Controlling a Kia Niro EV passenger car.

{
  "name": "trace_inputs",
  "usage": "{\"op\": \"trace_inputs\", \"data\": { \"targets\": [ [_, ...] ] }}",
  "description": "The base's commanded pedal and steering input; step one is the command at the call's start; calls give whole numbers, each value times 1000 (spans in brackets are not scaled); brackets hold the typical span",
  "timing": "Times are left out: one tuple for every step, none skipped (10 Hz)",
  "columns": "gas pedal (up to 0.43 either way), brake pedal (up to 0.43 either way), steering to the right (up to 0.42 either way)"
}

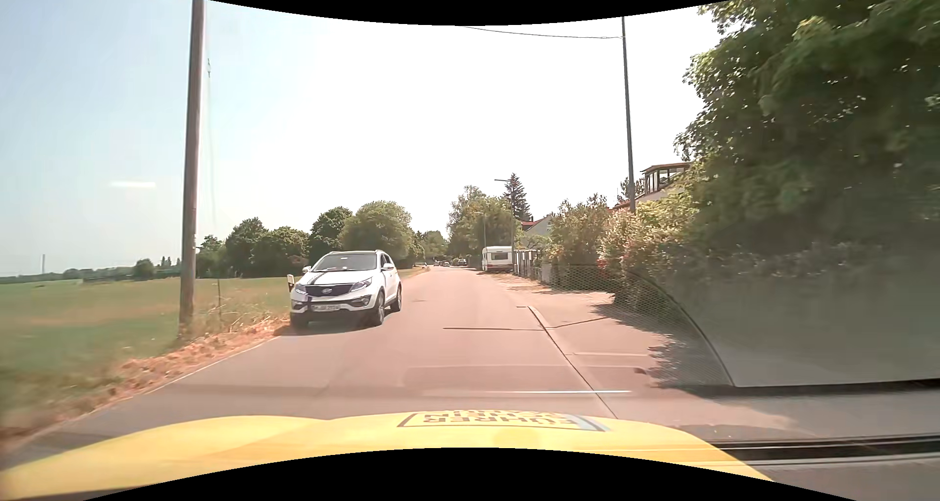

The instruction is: Follow the waypoints while adhering to traffic rules and regulations

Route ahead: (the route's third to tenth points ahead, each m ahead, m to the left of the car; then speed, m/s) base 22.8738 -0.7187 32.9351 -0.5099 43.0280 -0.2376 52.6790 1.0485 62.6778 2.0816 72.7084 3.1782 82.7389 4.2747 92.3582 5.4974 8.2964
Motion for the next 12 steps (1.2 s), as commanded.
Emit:
{"op": "trace_inputs", "data": {
  "targets": [
    [67,0,-18],
    [67,0,-18],
    [67,0,-18],
    [67,0,-17],
    [67,0,-13],
    [67,0,-9],
    [67,0,-8],
    [67,0,-8],
    [67,0,-8],
    [67,0,-8],
    [67,0,-8],
    [67,0,-7]
  ]
}}
